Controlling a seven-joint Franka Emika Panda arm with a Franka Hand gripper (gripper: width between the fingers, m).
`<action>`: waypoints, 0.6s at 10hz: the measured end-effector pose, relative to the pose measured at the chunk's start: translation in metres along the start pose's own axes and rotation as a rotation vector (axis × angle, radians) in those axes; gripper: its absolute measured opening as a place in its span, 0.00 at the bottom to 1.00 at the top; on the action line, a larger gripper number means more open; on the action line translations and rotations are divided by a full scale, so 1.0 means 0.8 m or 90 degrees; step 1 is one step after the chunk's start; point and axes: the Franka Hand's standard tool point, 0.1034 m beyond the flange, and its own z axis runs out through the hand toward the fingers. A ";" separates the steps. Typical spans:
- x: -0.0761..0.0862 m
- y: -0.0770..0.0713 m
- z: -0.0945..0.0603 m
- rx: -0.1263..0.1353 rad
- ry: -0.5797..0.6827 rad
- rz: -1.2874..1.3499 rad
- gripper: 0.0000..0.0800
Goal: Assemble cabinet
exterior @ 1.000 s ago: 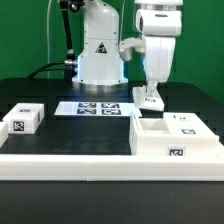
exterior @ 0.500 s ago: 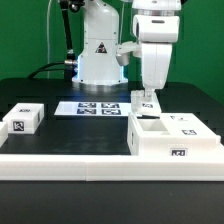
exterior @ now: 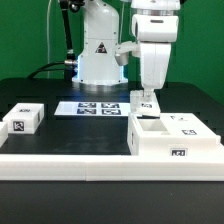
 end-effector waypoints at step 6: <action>0.004 0.004 0.008 0.005 0.004 0.007 0.09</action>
Offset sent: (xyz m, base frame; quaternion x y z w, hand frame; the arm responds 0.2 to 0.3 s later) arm 0.0112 0.0055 -0.0043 0.0043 0.0050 0.0080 0.9999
